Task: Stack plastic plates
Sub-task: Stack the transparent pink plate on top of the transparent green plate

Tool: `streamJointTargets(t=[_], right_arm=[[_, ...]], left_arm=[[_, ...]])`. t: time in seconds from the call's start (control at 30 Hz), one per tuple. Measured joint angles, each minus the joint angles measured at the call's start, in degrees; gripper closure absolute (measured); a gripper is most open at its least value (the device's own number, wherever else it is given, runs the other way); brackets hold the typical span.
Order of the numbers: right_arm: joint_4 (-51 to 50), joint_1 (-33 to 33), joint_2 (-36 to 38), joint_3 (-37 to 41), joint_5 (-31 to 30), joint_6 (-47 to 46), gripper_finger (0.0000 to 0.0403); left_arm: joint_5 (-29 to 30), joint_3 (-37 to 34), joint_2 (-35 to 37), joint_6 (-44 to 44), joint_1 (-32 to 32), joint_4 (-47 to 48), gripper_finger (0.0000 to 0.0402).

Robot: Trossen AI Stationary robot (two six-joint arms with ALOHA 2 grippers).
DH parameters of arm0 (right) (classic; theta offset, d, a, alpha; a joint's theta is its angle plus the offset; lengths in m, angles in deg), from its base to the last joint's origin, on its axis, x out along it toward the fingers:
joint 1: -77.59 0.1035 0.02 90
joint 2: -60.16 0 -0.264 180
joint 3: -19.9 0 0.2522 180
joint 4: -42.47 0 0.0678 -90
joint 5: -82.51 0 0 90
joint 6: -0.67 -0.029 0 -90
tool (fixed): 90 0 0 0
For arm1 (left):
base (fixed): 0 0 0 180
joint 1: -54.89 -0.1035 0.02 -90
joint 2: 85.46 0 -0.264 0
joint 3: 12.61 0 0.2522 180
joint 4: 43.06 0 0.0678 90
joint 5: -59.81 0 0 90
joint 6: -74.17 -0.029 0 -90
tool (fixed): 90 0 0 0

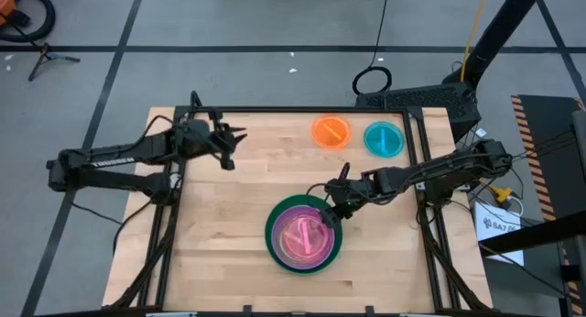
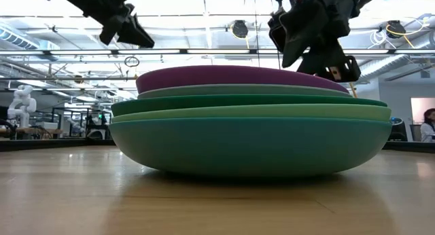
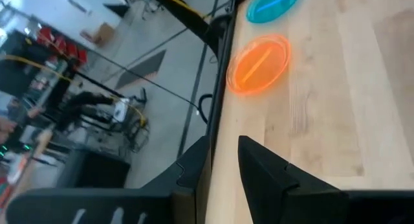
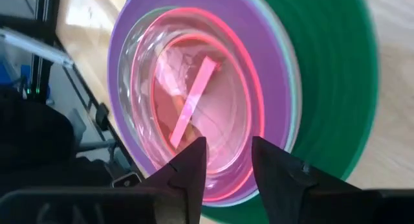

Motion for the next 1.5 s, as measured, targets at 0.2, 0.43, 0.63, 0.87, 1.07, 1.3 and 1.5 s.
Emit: streamJointTargets(t=[0.2, 0.43, 0.63, 0.87, 1.07, 1.3, 1.5], right_arm=[[-0.77, -2.83, 0.00, 0.00, -0.09, 1.89, 0.0284], [-0.38, -6.44, 0.00, 0.00, -3.13, 8.95, 0.0284], [1.33, -5.60, 0.00, 0.00, -10.24, 15.12, 0.0284], [0.55, -1.93, 0.00, 0.00, -13.70, 14.63, 0.0314], [0.36, -1.20, -0.01, -0.83, -13.71, 15.52, 0.0372], [-0.95, -1.26, -2.05, -7.15, -13.75, 18.38, 0.0396], [-8.31, -0.50, -6.71, -13.61, -13.46, 17.68, 0.0401]], left_arm=[[-12.32, 0.00, 0.00, 1.14, -9.56, 0.48, 0.0314], [-15.68, 0.00, 0.00, 1.59, -13.49, 0.80, 0.0314], [-15.85, 0.00, 0.00, 1.59, -13.88, 2.53, 0.0314], [-16.49, 0.00, 0.00, 1.54, -13.88, 2.45, 0.0314], [-16.49, 0.00, 0.00, 1.38, -13.88, 1.62, 0.0314], [-16.49, 0.00, 0.00, 0.30, -13.88, 0.32, 0.0314], [-16.49, 0.00, 0.00, -0.48, -13.77, 0.34, 0.0314]])
